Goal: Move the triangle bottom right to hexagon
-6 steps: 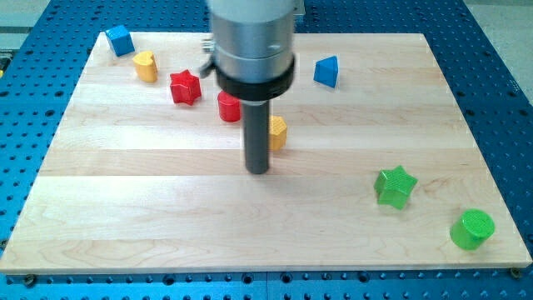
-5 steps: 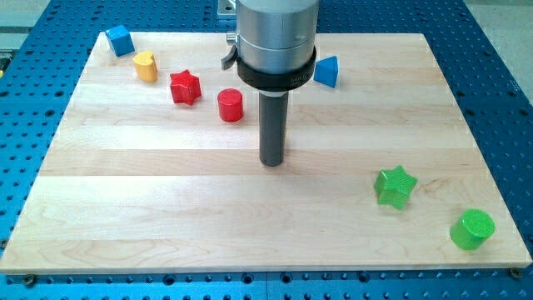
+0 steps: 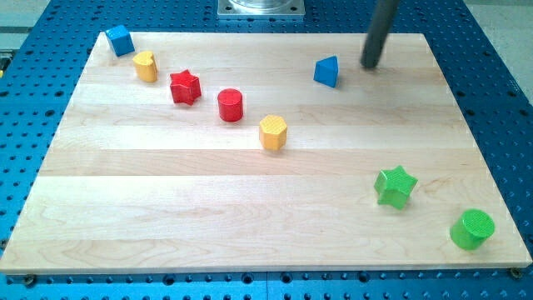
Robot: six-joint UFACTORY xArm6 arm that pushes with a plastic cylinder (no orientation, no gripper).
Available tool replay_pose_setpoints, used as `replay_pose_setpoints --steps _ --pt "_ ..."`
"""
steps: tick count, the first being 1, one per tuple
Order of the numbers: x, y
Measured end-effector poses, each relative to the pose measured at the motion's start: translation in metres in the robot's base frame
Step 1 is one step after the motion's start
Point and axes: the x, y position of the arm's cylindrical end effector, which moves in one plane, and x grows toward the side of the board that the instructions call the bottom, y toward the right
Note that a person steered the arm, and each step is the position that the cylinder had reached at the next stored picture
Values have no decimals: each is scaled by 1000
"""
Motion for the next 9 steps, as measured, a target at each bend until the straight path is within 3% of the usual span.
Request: replay_pose_setpoints --steps 1,2,3,4,5,6,7,8,9 --pt "40 -54" --pt "117 -52" --pt "66 -37" --pt "40 -50" --pt "71 -101" --pt "122 -101" --pt "100 -97" --pt "144 -104" --pt "182 -72"
